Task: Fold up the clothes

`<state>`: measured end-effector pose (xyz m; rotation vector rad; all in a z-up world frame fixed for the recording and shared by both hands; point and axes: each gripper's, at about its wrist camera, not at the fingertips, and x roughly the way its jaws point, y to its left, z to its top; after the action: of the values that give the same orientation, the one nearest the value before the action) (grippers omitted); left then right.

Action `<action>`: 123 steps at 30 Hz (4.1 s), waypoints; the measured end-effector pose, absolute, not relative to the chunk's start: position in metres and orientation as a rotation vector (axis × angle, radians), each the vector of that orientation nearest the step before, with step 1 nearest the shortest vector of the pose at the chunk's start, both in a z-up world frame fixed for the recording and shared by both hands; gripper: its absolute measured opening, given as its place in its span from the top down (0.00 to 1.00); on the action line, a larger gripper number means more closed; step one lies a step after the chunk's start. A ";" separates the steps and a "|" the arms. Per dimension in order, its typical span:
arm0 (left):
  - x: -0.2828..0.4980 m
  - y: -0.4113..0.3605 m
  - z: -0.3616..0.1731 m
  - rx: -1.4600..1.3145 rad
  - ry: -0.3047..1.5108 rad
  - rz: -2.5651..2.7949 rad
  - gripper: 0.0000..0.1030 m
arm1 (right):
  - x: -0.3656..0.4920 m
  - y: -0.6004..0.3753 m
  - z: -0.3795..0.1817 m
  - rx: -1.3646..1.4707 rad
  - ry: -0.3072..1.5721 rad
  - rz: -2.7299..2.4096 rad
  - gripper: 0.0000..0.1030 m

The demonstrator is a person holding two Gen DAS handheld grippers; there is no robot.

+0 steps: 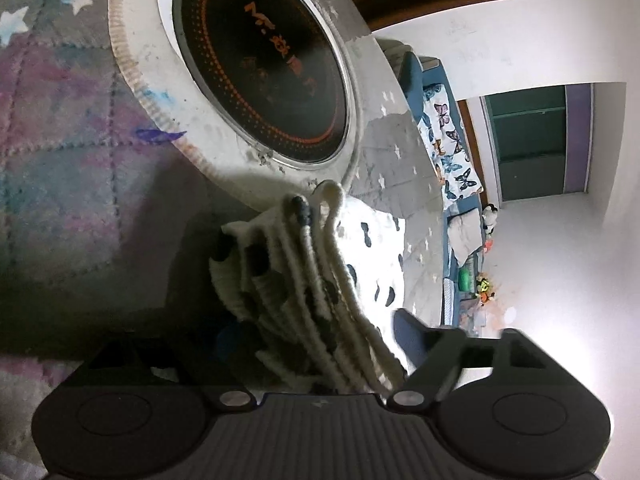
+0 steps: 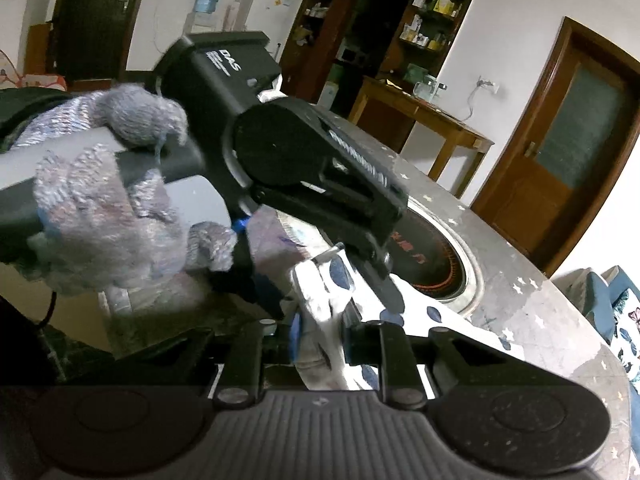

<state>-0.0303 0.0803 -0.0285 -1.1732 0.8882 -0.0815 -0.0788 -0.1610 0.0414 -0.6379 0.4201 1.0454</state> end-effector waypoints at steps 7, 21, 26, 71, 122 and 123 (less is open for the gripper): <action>-0.023 0.082 -0.033 -1.131 0.895 -0.075 0.70 | -0.063 -0.187 0.053 -0.500 0.497 1.075 0.70; 0.007 0.070 -0.009 -0.848 0.909 -0.056 0.70 | 0.057 -0.264 0.035 -0.162 0.670 0.639 0.65; 0.019 0.063 -0.002 -0.773 0.920 -0.049 0.69 | 0.090 -0.277 0.014 -0.036 0.746 0.572 0.65; 0.141 -0.073 0.016 -0.329 0.942 -0.194 0.58 | 0.174 -0.369 0.016 0.021 0.667 0.283 0.92; 0.164 -0.090 0.021 -0.011 0.836 -0.011 0.24 | 0.110 -0.357 0.011 -0.013 0.682 0.421 0.33; 0.165 -0.091 0.020 -0.008 0.837 -0.009 0.24 | 0.108 -0.356 0.012 -0.018 0.676 0.419 0.33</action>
<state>0.1648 -0.0906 0.0197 -0.0082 0.8369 -0.0093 0.1084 -0.3562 0.0122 -0.0176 0.6760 0.4190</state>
